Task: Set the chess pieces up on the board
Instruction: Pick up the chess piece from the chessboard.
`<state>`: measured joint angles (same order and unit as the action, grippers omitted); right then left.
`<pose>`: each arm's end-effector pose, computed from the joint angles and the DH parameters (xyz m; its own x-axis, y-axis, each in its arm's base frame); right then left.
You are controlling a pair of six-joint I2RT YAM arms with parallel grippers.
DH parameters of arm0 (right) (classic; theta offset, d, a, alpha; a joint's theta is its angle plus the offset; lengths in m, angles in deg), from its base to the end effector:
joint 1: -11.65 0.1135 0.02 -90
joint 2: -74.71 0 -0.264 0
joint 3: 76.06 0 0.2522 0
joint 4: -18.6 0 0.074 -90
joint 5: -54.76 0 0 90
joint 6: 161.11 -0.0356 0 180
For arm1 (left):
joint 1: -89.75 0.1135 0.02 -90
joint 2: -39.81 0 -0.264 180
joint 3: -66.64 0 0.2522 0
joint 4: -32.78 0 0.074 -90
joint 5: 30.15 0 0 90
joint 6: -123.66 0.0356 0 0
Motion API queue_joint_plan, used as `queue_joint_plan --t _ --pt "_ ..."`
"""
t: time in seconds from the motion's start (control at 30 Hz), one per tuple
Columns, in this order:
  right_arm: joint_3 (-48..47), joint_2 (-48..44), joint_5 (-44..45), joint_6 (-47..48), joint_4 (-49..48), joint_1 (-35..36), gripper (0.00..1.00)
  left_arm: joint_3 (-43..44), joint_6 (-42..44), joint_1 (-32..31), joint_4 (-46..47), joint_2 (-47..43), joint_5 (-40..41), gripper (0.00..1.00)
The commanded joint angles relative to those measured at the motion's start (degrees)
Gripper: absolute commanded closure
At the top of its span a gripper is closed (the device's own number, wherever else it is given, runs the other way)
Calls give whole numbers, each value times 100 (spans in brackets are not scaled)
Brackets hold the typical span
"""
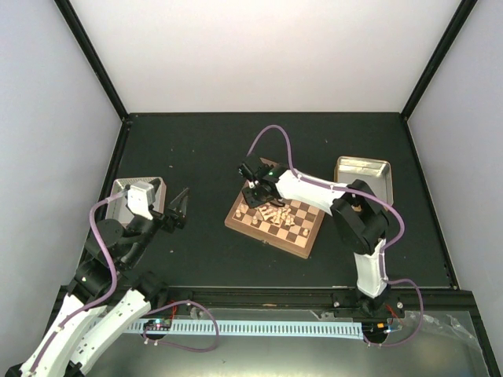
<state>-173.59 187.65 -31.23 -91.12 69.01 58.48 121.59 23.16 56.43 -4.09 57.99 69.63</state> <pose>0.2829 0.2980 0.1897 -0.8287 -0.3845 -0.4067 -0.4516 0.8886 0.0802 0.0704 -0.0390 0.3466 -0.0742 -0.1661 -0.9833 0.3924 0.9016 -0.1819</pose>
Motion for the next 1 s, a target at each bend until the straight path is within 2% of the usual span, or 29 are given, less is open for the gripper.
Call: queue_joint_plan --t 0.0,0.37,0.73,0.87,0.97 --pt "-222 135 53 286 71 -26 70 1 -16 54 55 96 -90 8" --pt "-446 452 16 435 229 -38 74 1 -22 63 61 110 -108 8" --pt "-344 526 -67 486 270 -35 74 -1 -22 83 61 146 -133 8" --pt "-295 485 -76 510 198 -39 84 -6 -29 82 59 155 -158 8" --pt "-175 341 -41 554 -26 -37 87 -7 -43 83 63 175 -181 8"
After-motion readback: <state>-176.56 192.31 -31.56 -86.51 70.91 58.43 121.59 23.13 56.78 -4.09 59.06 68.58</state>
